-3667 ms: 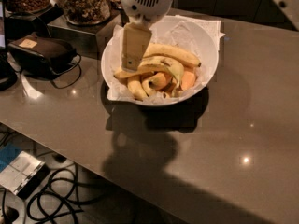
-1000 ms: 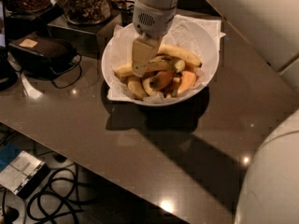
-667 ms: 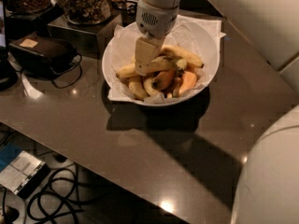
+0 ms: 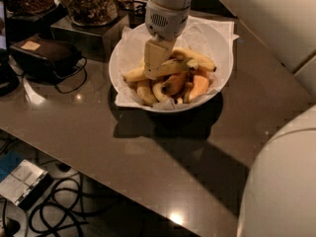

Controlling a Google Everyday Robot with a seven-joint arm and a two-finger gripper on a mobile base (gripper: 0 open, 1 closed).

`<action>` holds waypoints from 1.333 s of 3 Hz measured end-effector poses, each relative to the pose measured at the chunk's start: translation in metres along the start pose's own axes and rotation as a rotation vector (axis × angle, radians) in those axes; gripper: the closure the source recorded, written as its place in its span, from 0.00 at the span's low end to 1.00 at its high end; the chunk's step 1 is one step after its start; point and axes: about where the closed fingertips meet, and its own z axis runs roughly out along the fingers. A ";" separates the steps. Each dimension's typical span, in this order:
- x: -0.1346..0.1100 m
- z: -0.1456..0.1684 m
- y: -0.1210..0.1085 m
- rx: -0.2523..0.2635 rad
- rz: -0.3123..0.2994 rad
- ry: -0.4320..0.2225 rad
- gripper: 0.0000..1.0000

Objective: Pick banana from white bowl

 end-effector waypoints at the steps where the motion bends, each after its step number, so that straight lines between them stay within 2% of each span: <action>1: 0.000 0.000 -0.002 0.002 0.003 0.005 0.48; 4: 0.001 0.000 -0.008 0.006 0.015 0.017 0.50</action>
Offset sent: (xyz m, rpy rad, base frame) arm -0.0100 -0.0597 -0.0566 -0.1794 0.1149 -0.0608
